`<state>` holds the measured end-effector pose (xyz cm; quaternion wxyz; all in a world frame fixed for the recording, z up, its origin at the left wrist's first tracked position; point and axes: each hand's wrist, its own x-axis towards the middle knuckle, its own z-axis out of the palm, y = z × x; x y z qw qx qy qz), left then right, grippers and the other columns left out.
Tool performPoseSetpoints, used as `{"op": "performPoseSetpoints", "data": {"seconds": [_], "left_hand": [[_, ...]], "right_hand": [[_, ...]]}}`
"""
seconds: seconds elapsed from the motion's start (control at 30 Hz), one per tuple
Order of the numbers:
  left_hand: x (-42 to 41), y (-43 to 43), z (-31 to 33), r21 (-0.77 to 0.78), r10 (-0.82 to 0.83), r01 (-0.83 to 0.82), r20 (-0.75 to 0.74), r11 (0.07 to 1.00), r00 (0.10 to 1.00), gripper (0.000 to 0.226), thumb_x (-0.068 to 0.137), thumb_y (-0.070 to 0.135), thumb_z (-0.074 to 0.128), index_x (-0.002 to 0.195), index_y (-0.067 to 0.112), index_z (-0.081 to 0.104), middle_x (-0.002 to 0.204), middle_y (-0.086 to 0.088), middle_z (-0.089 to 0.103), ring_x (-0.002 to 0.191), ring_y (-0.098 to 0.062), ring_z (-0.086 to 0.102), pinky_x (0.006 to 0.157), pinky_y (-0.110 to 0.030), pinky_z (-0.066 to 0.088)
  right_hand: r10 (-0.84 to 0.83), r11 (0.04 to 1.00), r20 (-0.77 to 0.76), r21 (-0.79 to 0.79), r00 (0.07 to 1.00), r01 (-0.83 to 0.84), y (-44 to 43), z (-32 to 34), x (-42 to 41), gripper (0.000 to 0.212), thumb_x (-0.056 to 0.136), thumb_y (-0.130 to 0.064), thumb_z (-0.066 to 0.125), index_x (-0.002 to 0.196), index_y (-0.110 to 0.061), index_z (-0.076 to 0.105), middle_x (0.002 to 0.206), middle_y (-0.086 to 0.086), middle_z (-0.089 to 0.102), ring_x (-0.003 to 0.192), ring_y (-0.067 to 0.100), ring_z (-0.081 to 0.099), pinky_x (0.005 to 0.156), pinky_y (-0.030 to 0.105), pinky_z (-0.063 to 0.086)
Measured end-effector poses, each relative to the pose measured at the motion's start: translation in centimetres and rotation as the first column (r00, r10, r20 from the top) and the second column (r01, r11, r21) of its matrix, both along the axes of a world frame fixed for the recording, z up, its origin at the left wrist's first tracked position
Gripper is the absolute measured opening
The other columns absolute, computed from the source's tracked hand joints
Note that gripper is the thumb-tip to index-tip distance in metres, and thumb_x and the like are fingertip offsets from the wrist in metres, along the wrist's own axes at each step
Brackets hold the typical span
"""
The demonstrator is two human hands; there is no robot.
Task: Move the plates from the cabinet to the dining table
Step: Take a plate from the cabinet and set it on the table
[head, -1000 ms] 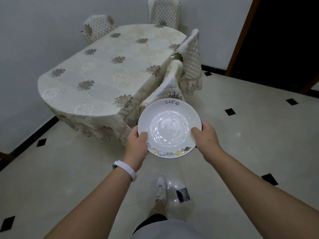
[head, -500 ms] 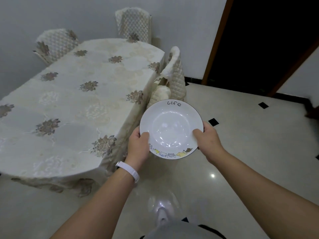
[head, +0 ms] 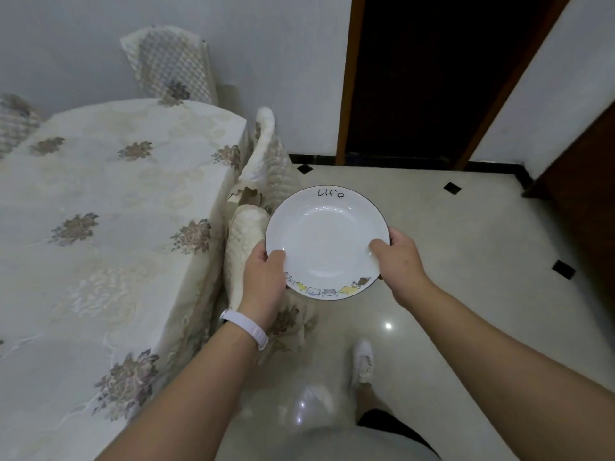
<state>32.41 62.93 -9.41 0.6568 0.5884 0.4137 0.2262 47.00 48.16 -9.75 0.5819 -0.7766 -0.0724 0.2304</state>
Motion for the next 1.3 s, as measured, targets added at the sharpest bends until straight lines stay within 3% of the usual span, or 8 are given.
{"op": "performPoseSetpoints", "data": {"seconds": [0.17,0.37,0.6,0.7,0.87,1.0,1.17,1.3], "left_hand": [[8.2,2.1,0.8,0.040,0.023,-0.024,0.014,0.999,1.000,0.030,0.089,0.006,0.044,0.095,0.023,0.068,0.090,0.003,0.073,0.083,-0.019,0.066,0.063,-0.031,0.052],[19.3,2.9,3.1,0.054,0.042,-0.044,0.037,0.998,0.998,0.035,0.091,0.002,0.043,0.092,0.025,0.069,0.079,0.013,0.074,0.073,-0.008,0.068,0.058,-0.023,0.053],[29.1,3.6,3.7,0.070,0.027,-0.028,0.022,0.997,0.999,0.032,0.087,0.005,0.043,0.089,0.025,0.068,0.090,-0.002,0.073,0.080,-0.023,0.066,0.069,-0.042,0.054],[32.1,4.6,3.5,0.072,0.010,-0.011,0.016,0.997,1.000,0.026,0.086,0.007,0.044,0.090,0.018,0.067,0.091,-0.010,0.069,0.078,-0.024,0.060,0.067,-0.039,0.046],[36.2,6.9,3.5,0.062,0.001,-0.002,0.014,0.998,1.000,0.025,0.087,0.009,0.044,0.090,0.020,0.066,0.085,-0.004,0.068,0.074,-0.022,0.060,0.063,-0.037,0.046],[39.4,10.4,2.4,0.051,-0.003,0.002,0.017,0.999,1.000,0.019,0.086,0.007,0.044,0.088,0.010,0.062,0.083,-0.009,0.062,0.071,-0.023,0.056,0.061,-0.039,0.044],[44.4,16.0,1.1,0.015,-0.002,0.002,0.047,1.000,0.999,0.022,0.090,0.003,0.044,0.086,0.014,0.064,0.071,0.003,0.064,0.057,-0.012,0.055,0.047,-0.020,0.044],[49.2,22.2,1.1,-0.001,-0.012,0.012,0.054,1.000,0.998,0.024,0.090,0.001,0.044,0.084,0.015,0.062,0.066,0.005,0.063,0.053,-0.008,0.055,0.045,-0.016,0.042]], "right_hand": [[0.013,0.999,-0.014,0.047,1.000,-0.013,2.8,0.0,8.3,0.027,0.071,-0.019,0.046,0.089,-0.003,0.056,0.074,0.006,0.054,0.064,0.021,0.043,0.059,0.034,0.034],[0.018,0.997,-0.039,0.073,0.999,-0.015,4.0,1.3,19.3,0.028,0.070,-0.021,0.046,0.090,-0.008,0.060,0.077,0.014,0.060,0.067,0.021,0.049,0.061,0.035,0.039],[0.011,0.996,-0.002,0.087,1.000,-0.011,4.2,2.6,28.8,0.015,0.082,-0.010,0.046,0.088,-0.008,0.059,0.076,0.002,0.058,0.067,0.021,0.049,0.061,0.031,0.038],[-0.005,0.996,0.001,0.086,1.000,0.005,4.6,2.5,31.4,0.016,0.081,-0.012,0.046,0.089,-0.007,0.059,0.079,0.005,0.059,0.069,0.022,0.050,0.061,0.032,0.039],[-0.024,0.996,-0.010,0.086,1.000,0.025,6.8,2.5,35.3,0.017,0.083,-0.010,0.046,0.088,-0.014,0.063,0.085,0.005,0.066,0.072,0.021,0.057,0.061,0.033,0.045],[-0.016,0.997,-0.002,0.078,1.000,0.016,9.9,2.0,38.2,0.018,0.087,-0.010,0.047,0.091,-0.014,0.064,0.082,0.003,0.066,0.068,0.019,0.056,0.056,0.028,0.042],[-0.037,0.998,0.000,0.042,0.999,0.037,15.5,0.8,42.9,0.020,0.085,-0.011,0.047,0.091,-0.017,0.065,0.089,0.007,0.069,0.071,0.020,0.058,0.059,0.031,0.044],[-0.034,0.999,0.018,-0.014,0.999,0.034,21.1,0.5,46.7,0.020,0.082,-0.013,0.046,0.093,-0.015,0.064,0.087,0.007,0.068,0.068,0.020,0.053,0.057,0.030,0.042]]}}
